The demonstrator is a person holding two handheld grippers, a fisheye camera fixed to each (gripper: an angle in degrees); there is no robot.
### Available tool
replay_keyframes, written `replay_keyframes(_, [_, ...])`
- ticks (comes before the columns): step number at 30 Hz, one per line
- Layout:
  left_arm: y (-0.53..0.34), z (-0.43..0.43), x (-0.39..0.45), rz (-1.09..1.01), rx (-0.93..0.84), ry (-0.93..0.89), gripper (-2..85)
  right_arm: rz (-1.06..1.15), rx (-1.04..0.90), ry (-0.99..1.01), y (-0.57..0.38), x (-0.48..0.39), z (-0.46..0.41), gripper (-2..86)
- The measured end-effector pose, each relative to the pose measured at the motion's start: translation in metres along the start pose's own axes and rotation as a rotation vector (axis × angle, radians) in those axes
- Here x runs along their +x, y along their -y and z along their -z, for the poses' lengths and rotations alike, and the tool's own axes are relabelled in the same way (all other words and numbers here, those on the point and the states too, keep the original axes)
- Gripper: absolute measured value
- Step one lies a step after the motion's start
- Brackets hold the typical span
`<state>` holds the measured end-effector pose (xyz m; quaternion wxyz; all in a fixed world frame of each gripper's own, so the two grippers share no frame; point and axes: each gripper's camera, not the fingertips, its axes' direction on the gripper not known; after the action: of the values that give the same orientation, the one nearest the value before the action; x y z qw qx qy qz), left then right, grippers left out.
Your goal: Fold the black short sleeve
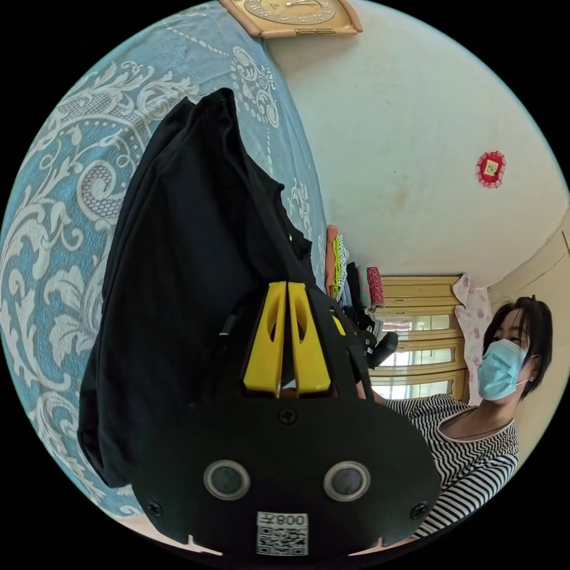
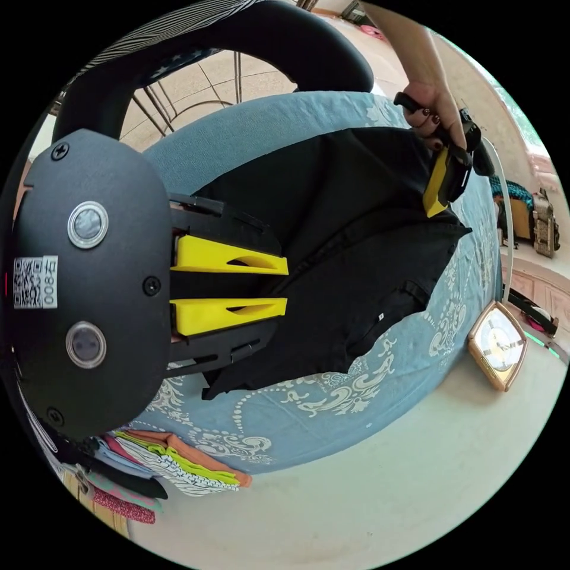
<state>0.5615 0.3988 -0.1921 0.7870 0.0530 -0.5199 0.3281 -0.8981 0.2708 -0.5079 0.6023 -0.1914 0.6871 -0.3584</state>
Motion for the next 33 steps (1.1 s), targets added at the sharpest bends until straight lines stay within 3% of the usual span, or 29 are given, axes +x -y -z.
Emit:
replay_keyframes(7, [0.011, -0.011, -0.003, -0.013, 0.015, -0.039, 0.3, 0.068, -0.023, -0.148, 0.052, -0.028, 0.035, 1.8])
replay_keyframes(13, [0.026, -0.017, 0.0, -0.04, 0.036, -0.076, 0.2, 0.041, -0.004, -0.142, 0.078, -0.02, 0.067, 0.1])
replay_keyframes(17, [0.044, -0.021, 0.006, -0.078, 0.035, -0.074, 0.2, 0.041, 0.041, -0.107, 0.086, -0.007, 0.088, 1.5])
replay_keyframes(21, [0.049, -0.024, 0.004, -0.087, 0.03, -0.078, 0.2, 0.1, 0.002, -0.02, 0.085, -0.009, 0.089, 9.4])
replay_keyframes(29, [0.045, -0.018, -0.016, -0.051, 0.049, -0.116, 0.2, 0.17, -0.049, -0.166, 0.08, -0.013, 0.065, 3.5])
replay_keyframes(33, [0.068, -0.01, -0.01, -0.08, 0.089, -0.1, 0.3, 0.114, 0.008, -0.333, 0.081, 0.032, 0.065, 0.2])
